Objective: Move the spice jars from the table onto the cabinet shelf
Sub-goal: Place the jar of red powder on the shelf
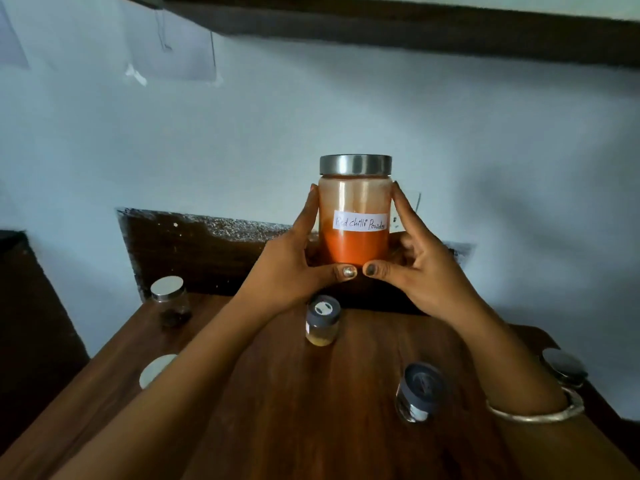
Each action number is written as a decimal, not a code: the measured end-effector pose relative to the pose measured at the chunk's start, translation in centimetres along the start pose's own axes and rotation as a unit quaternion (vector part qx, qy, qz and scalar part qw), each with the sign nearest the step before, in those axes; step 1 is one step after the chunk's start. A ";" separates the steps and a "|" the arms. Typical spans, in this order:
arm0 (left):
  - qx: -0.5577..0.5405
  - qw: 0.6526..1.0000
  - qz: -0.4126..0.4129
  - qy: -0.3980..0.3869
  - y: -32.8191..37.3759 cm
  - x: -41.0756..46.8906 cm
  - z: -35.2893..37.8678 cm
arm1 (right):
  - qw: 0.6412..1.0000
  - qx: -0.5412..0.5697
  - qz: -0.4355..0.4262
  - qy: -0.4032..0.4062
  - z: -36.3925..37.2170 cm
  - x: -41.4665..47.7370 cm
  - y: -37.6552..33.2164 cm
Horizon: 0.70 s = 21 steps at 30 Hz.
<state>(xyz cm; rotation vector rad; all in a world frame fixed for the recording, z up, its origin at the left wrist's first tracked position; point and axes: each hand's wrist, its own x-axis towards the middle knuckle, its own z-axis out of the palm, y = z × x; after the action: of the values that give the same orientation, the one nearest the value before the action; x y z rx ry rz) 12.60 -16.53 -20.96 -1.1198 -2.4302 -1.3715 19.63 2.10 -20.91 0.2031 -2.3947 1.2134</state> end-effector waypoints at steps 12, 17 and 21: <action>0.068 0.978 0.120 0.157 6.0 14.7 -7.6 | 0.969 -0.071 -0.126 0.199 -5.1 14.9 -6.9; 0.092 0.966 0.148 0.192 6.8 19.9 -10.2 | 0.959 -0.102 -0.164 0.206 -6.4 20.6 -8.9; 0.143 0.954 0.161 0.210 6.7 23.8 -11.9 | 0.954 -0.137 -0.163 0.211 -6.3 24.2 -9.9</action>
<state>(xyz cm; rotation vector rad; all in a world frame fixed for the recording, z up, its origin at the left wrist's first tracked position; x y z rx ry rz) -2.68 -11.00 1.13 -0.9776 -1.9597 -0.9954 3.29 2.85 0.48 0.2149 -2.0236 0.6818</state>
